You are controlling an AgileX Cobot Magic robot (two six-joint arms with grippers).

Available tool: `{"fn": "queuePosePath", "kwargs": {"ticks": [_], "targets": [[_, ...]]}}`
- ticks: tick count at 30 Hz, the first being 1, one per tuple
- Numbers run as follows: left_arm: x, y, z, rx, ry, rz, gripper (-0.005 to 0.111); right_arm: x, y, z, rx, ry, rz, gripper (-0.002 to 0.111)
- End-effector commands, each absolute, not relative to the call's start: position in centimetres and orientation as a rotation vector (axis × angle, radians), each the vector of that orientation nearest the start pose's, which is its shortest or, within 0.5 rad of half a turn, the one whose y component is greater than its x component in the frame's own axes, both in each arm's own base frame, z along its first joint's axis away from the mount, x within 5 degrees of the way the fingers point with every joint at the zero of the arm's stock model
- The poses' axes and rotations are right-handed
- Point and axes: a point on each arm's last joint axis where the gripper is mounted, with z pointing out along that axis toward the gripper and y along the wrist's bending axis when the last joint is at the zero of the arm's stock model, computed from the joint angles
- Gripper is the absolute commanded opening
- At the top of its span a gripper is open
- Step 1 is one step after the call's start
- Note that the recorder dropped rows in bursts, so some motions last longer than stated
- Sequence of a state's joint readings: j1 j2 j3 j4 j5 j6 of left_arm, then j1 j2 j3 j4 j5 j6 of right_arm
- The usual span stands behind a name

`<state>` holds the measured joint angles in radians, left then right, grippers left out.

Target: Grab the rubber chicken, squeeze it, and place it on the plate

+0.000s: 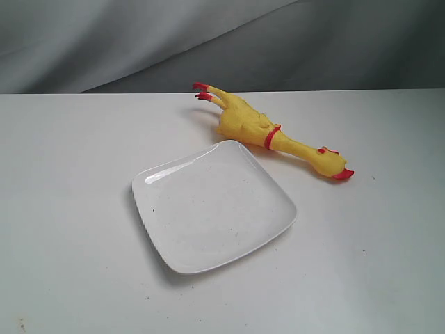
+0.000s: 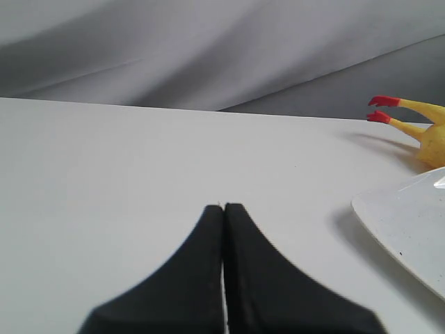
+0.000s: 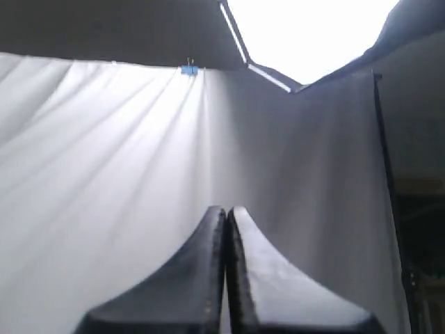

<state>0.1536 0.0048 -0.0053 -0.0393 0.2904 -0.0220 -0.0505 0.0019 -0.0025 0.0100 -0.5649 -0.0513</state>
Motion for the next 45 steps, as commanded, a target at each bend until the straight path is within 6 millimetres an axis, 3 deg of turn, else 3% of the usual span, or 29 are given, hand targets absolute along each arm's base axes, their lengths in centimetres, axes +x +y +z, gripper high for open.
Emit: {"fn": "queuePosePath", "kwargs": {"ticks": [1, 3, 5, 10, 15, 20, 21, 27, 32, 34, 36, 37, 38, 40, 45], "targets": [[5.4, 0.7, 18.7, -0.181, 1.759, 0.053, 0.0, 3.0, -0.2, 27.0, 0.031, 0.786, -0.042, 0.0], [5.4, 0.7, 18.7, -0.181, 1.759, 0.053, 0.0, 2.6, -0.2, 27.4, 0.12, 0.712, 0.202, 0.0], [5.4, 0.7, 18.7, -0.181, 1.759, 0.053, 0.0, 2.8, -0.2, 27.1, 0.178, 0.748, 0.329, 0.0], [5.4, 0.7, 18.7, -0.181, 1.759, 0.053, 0.0, 3.4, -0.2, 29.6, 0.25, 1.027, 0.34, 0.0], [5.4, 0.7, 18.7, -0.181, 1.759, 0.053, 0.0, 5.6, -0.2, 34.2, 0.241, 1.195, 0.278, 0.0], [5.4, 0.7, 18.7, -0.181, 1.759, 0.053, 0.0, 10.5, -0.5, 38.3, 0.174, 1.448, 0.118, 0.0], [5.4, 0.7, 18.7, -0.181, 1.759, 0.053, 0.0, 13.3, -0.3, 39.6, 0.096, 1.582, 0.039, 0.0], [5.4, 0.7, 18.7, -0.181, 1.759, 0.053, 0.0, 20.4, 1.5, 41.3, -0.272, 1.923, -0.113, 0.0], [5.4, 0.7, 18.7, -0.181, 1.759, 0.053, 0.0, 25.6, 3.4, 41.9, -0.55, 2.0, -0.036, 0.0], [5.4, 0.7, 18.7, -0.181, 1.759, 0.053, 0.0, 28.0, 4.3, 40.7, -0.648, 2.029, 0.032, 0.0], [5.4, 0.7, 18.7, -0.181, 1.759, 0.053, 0.0, 30.9, 5.1, 38.2, -0.765, 2.083, 0.099, 0.0], [5.4, 0.7, 18.7, -0.181, 1.759, 0.053, 0.0, 32.9, 5.5, 36.0, -0.804, 2.146, 0.139, 0.0], [5.4, 0.7, 18.7, -0.181, 1.759, 0.053, 0.0, 33.8, 5.6, 35.1, -0.803, 2.17, 0.157, 0.0], [5.4, 0.7, 18.7, -0.181, 1.759, 0.053, 0.0, 37.5, 5.9, 30.2, -0.788, 2.277, 0.205, 0.0], [5.4, 0.7, 18.7, -0.181, 1.759, 0.053, 0.0, 41.1, 6.0, 24.0, -0.792, 2.364, 0.197, 0.0]]}}
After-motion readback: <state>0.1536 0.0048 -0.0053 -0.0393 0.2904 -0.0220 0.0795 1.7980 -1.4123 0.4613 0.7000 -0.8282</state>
